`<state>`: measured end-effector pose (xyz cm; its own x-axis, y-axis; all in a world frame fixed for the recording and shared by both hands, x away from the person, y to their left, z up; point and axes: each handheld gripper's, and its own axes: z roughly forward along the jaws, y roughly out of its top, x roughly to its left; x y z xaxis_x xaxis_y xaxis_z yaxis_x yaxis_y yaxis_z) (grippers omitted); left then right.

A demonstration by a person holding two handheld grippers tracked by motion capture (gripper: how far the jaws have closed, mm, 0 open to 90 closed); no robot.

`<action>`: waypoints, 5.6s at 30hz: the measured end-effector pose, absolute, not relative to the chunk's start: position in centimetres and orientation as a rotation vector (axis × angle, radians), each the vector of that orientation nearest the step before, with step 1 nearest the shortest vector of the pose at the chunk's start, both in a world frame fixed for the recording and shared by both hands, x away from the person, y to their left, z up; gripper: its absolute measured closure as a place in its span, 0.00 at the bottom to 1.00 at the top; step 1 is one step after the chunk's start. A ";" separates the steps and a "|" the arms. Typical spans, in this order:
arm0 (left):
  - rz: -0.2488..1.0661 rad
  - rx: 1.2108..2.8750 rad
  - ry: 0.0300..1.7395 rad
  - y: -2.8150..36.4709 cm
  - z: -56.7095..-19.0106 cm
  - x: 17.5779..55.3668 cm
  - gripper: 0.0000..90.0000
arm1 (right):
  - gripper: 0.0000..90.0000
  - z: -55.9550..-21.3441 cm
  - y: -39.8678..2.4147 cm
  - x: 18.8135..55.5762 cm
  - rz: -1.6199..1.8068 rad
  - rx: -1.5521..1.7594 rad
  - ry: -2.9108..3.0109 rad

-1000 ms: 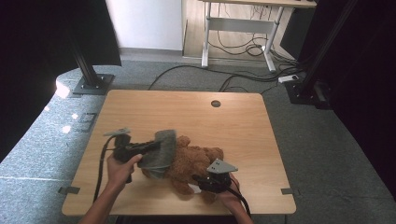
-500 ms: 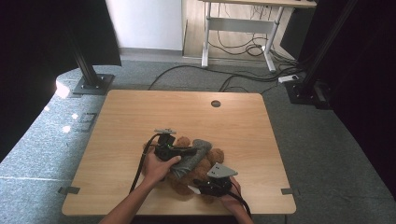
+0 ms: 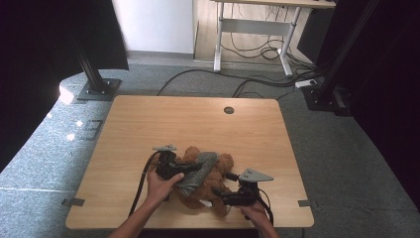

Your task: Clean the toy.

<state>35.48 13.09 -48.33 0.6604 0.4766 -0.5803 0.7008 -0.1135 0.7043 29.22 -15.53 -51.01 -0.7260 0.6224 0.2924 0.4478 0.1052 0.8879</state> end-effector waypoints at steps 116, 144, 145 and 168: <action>-0.087 1.781 1.008 19.4 -43.0 37.7 0.88 | 0.62 -52.6 -13.2 28.9 1.518 0.857 2.172; -0.181 1.715 0.978 18.3 -48.6 35.6 0.91 | 0.46 -52.4 -13.0 30.5 1.493 1.060 2.402; -0.178 1.708 0.982 18.3 -48.6 35.7 0.90 | 0.49 -52.4 -12.9 30.5 1.491 1.059 2.394; -0.072 1.684 1.065 17.0 -47.6 41.6 0.89 | 0.65 -52.6 -12.4 35.0 1.394 1.042 2.060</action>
